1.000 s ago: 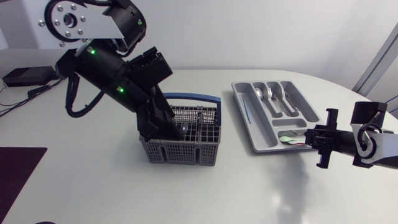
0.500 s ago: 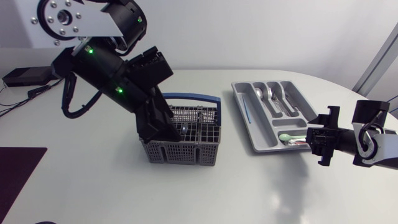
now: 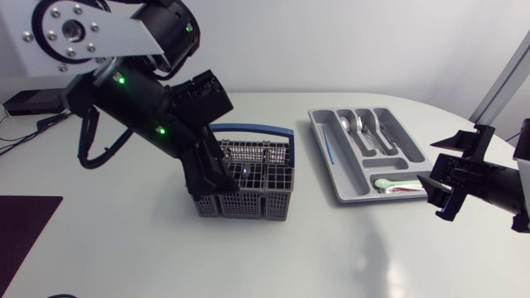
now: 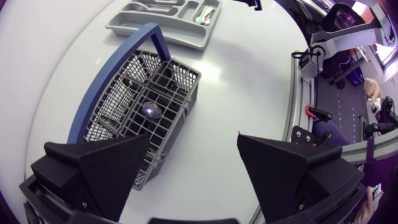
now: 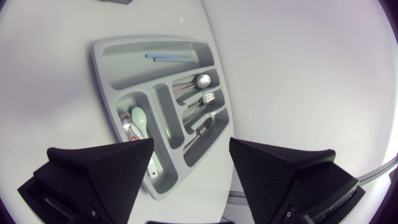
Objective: Unload the cutlery basket into the drawer organizer.
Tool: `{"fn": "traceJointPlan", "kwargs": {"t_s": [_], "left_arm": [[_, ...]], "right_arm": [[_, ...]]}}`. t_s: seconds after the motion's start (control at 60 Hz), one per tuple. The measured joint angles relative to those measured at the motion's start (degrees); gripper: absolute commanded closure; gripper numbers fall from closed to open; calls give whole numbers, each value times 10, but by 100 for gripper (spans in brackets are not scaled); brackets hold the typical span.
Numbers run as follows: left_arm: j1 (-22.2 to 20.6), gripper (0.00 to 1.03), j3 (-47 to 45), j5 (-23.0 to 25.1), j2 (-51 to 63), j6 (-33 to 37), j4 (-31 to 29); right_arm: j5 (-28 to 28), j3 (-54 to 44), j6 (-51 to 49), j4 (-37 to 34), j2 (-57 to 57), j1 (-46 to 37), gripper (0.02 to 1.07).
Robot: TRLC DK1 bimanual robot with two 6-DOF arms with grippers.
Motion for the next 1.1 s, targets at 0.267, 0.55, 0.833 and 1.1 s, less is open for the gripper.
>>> {"fn": "traceJointPlan", "kwargs": {"t_s": [0.267,0.55,0.833,1.1], "left_arm": [[-53,6,-56,-78,-11,-65,59],[-23,6,-80,-88,-58,-73,74],[25,5,-177,-92,-143,-73,163],[101,5,-234,-87,-173,-90,241]], "right_arm": [[-2,1,111,-107,-87,62,18],[54,88,348,-291,-127,263,19],[112,219,627,-315,-6,498,19],[79,279,762,-309,133,542,21]]}}
